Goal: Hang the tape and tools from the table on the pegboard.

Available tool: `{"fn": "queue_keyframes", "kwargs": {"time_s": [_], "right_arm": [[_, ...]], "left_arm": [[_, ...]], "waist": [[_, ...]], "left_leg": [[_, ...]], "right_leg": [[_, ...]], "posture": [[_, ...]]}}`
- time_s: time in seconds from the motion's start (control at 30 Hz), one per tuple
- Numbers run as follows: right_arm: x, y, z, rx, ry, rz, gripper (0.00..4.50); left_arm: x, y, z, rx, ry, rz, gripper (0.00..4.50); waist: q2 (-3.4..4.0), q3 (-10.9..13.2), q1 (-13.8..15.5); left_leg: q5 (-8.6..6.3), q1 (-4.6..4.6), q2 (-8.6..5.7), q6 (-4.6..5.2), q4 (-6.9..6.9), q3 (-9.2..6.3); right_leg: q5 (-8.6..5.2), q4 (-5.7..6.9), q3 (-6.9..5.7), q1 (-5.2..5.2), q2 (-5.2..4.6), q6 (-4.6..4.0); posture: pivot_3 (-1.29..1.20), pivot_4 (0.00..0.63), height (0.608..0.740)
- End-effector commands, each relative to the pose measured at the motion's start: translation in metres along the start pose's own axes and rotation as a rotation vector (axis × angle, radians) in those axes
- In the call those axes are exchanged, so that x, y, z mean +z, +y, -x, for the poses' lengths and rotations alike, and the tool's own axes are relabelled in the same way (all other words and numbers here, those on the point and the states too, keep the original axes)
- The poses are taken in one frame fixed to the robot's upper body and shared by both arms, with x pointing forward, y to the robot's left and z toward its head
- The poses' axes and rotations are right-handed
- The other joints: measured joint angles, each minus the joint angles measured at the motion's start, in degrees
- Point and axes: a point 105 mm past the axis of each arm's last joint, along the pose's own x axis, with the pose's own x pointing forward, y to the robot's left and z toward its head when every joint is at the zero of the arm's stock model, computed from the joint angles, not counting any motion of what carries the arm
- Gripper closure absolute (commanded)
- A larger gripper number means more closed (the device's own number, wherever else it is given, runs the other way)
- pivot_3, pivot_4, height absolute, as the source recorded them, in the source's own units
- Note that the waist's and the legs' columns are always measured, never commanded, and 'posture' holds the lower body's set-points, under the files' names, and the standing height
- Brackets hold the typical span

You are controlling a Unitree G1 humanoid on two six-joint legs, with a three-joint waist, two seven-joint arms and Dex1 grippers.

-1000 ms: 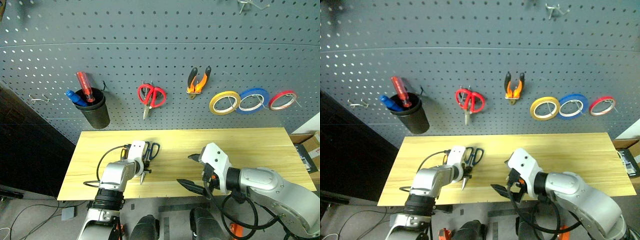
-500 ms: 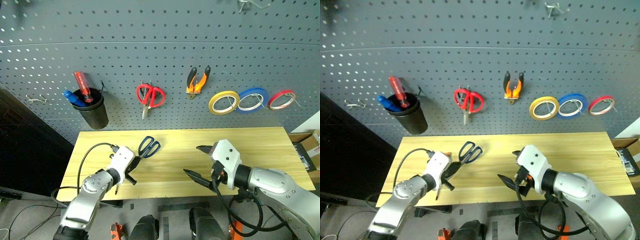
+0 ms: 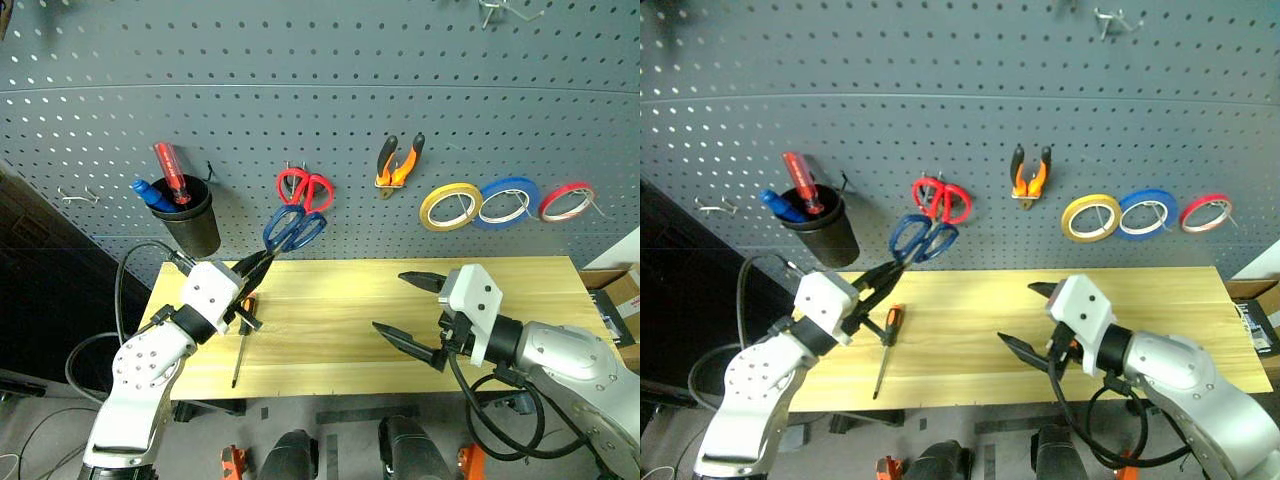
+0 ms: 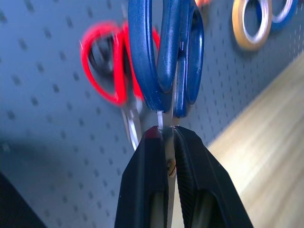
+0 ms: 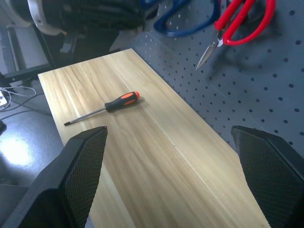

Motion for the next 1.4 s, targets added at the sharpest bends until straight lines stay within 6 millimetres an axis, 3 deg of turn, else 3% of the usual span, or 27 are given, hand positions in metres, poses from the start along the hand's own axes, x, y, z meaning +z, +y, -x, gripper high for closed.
{"fn": "queue_keyframes", "kwargs": {"time_s": [0.03,0.27,0.6,0.87,1.17,1.37,1.4], "right_arm": [[0.012,-0.003,0.000,0.003,-0.040,0.057,0.00],[0.025,-0.013,-0.004,-0.013,-0.063,0.105,0.00],[0.035,-0.014,-0.010,0.000,-0.084,0.138,0.00],[0.033,-0.014,-0.009,-0.014,-0.078,0.134,0.00],[0.032,-0.016,-0.011,-0.018,-0.077,0.136,0.00],[0.033,-0.015,-0.012,-0.018,-0.080,0.140,0.00],[0.033,-0.015,-0.012,-0.018,-0.078,0.141,0.00]], "left_arm": [[0.018,0.005,-0.009,0.034,-0.083,0.005,4.48],[0.006,0.009,-0.038,0.034,-0.061,0.173,4.48],[-0.009,0.015,-0.061,0.055,-0.017,0.297,4.50],[0.003,0.003,-0.056,0.002,-0.049,0.298,4.50],[-0.008,0.020,-0.057,0.085,-0.003,0.409,4.50],[-0.015,0.016,-0.067,0.043,0.026,0.481,4.50],[-0.015,0.016,-0.067,0.041,0.028,0.483,4.27]], "waist": [[-0.05,-0.04,0.02],[-0.30,-0.58,0.01],[-0.39,-0.68,-0.10],[-0.48,-0.82,-0.27],[-0.46,-0.95,-0.18],[-0.45,-1.17,-0.16],[-0.44,-1.23,-0.17]], "left_leg": [[0.00,0.00,0.00,0.00,0.02,0.00],[0.01,0.01,0.01,0.00,0.09,0.02],[0.01,0.01,0.02,-0.01,0.11,0.04],[0.01,0.00,0.02,-0.01,0.09,0.08],[0.01,0.02,0.03,-0.01,0.15,0.08],[0.01,0.02,0.01,-0.01,0.15,0.08],[0.01,0.02,0.01,-0.01,0.15,0.08]], "right_leg": [[0.00,0.02,0.00,0.00,0.12,0.00],[0.01,0.09,0.03,0.00,0.22,0.00],[0.01,0.12,0.08,-0.04,0.24,0.00],[0.01,0.13,0.14,-0.11,0.22,0.00],[0.02,0.23,0.14,-0.08,0.24,-0.01],[0.02,0.22,0.14,-0.08,0.24,-0.01],[0.02,0.22,0.14,-0.08,0.24,-0.01]], "posture": [[-0.02,0.149,0.740],[-0.04,0.143,0.740],[-0.06,0.149,0.740],[-0.06,0.149,0.740],[-0.06,0.147,0.740],[-0.05,0.147,0.740],[-0.05,0.147,0.740]]}}
